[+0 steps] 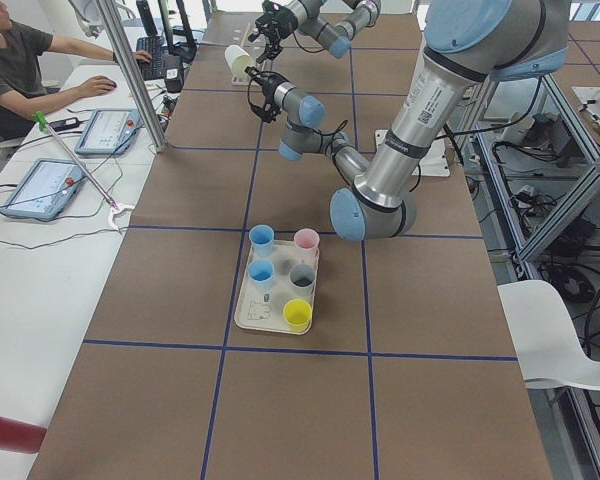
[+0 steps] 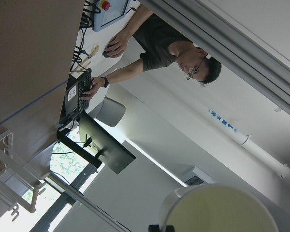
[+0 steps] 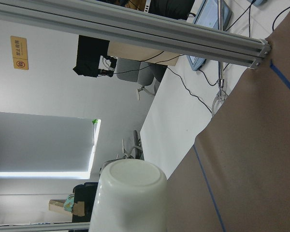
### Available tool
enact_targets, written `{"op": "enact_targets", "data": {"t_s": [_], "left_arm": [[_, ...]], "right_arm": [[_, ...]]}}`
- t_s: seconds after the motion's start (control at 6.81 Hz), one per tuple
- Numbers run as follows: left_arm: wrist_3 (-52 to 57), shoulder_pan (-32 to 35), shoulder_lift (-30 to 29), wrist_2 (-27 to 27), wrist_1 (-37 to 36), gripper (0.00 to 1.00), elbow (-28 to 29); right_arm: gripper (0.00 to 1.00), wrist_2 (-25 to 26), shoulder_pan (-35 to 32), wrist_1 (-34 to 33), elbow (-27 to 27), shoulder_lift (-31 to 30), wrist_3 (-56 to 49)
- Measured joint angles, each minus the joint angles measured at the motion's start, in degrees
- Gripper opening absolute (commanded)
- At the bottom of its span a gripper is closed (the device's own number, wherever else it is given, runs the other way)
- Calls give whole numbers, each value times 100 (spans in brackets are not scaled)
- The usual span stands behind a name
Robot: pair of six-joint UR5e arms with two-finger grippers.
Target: Transfer IKEA cup to right arm and place on rack
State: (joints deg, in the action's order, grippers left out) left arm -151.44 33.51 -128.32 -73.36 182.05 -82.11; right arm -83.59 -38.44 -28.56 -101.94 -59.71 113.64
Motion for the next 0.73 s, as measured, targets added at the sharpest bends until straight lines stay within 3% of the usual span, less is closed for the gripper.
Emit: {"op": "enact_targets", "data": {"t_s": [0.73], "left_arm": [[14, -262, -143, 15, -37, 0, 6]], "right_arm": [[99, 3, 6, 16, 48, 56, 0]]}}
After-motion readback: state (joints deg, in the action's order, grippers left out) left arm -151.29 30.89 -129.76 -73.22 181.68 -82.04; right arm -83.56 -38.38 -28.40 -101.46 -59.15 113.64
